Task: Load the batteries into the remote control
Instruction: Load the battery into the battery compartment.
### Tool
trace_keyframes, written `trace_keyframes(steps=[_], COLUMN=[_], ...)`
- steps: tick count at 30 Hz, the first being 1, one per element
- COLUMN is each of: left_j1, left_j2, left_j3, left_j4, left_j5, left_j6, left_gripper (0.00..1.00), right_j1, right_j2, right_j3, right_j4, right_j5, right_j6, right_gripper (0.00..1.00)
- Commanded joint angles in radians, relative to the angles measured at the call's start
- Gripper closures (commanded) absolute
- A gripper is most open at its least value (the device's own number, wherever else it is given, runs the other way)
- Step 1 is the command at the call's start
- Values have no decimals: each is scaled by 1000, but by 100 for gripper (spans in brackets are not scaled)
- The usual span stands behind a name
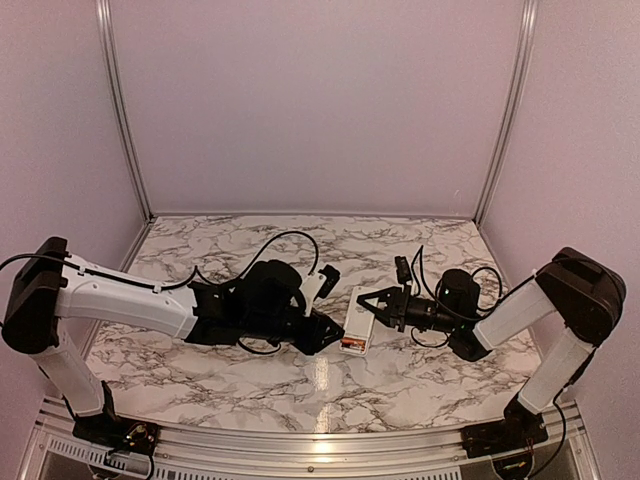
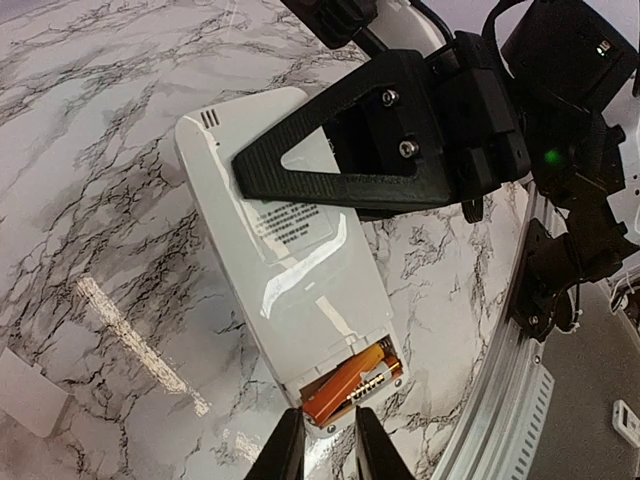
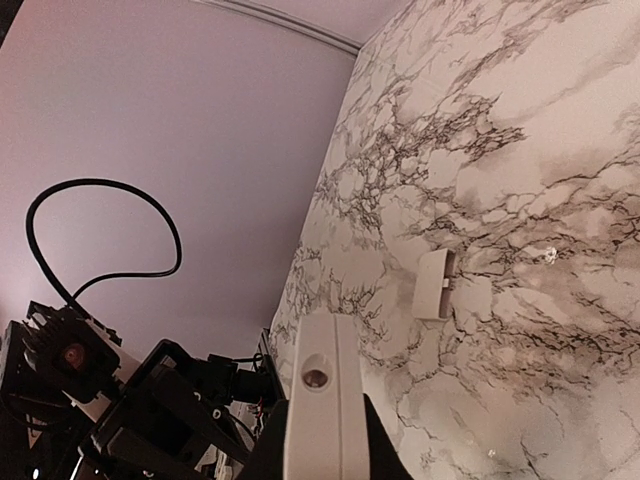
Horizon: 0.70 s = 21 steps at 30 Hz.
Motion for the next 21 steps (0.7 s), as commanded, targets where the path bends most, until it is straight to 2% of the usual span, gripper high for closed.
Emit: trace_keyframes(steps=[1,7,21], left_j1=[-8,-14,-17], left_j2=[31,48,42], left_j3=[42,52,43], left_j4=[-13,-19,-41], left_j5=[13,22,-5], left_j6=[10,6,-1], left_gripper=[82,87,87], right_j1=[11,11,11], right_j2=[-13,-19,-34], right_j3=[6,5,3], right_j4=[49,48,31], right_j5=[3,3,7], right_j6=[8,10,1], right_gripper=[100,100,100])
